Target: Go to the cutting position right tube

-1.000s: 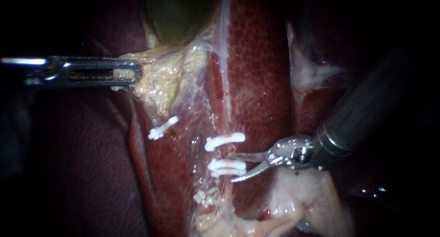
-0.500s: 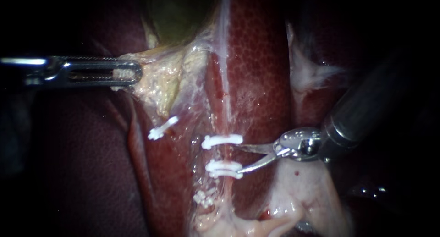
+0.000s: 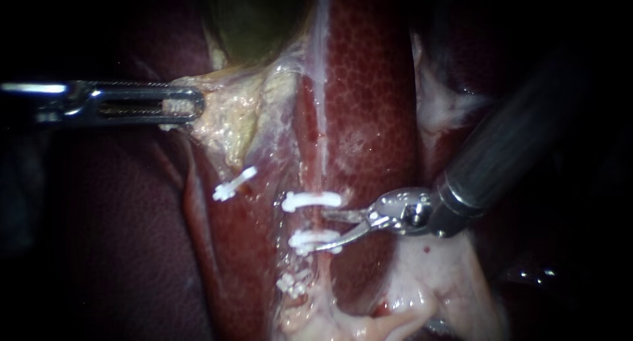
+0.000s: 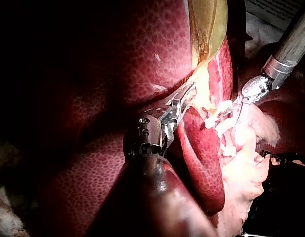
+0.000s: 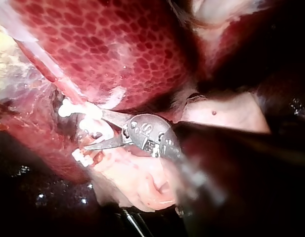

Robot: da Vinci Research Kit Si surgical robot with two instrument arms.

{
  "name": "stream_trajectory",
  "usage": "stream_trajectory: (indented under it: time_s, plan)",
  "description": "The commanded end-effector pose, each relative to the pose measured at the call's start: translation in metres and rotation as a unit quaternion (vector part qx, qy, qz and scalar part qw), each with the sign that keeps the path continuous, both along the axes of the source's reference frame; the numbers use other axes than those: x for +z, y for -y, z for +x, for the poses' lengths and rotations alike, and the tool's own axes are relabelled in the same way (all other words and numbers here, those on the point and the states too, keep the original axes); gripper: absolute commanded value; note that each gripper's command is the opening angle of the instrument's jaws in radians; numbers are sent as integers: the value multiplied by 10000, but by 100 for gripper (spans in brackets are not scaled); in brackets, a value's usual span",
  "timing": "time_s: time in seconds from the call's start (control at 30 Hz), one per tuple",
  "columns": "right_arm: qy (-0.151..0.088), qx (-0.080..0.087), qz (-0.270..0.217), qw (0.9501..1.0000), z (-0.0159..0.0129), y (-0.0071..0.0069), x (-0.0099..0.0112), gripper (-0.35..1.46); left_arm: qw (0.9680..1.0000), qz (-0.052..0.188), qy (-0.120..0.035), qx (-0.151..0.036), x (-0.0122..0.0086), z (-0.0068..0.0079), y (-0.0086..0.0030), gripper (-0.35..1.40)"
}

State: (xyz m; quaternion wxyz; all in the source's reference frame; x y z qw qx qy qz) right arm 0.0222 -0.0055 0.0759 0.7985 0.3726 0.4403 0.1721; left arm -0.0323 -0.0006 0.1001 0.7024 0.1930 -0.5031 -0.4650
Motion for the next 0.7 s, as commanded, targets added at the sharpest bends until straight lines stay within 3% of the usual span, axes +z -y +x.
stream_trajectory:
  time_s: [0.03,0.43,0.7]
  plan:
    - [-52,-34,32,10000,2,1,0,133,10000,0,-1,0,0,0,0,-35]
    - [-657,-189,304,9972,14,4,-9,128,10000,0,-1,-1,0,0,0,-35]
    - [-790,-346,434,9953,23,9,-15,121,10000,3,-14,6,1,0,1,-35]
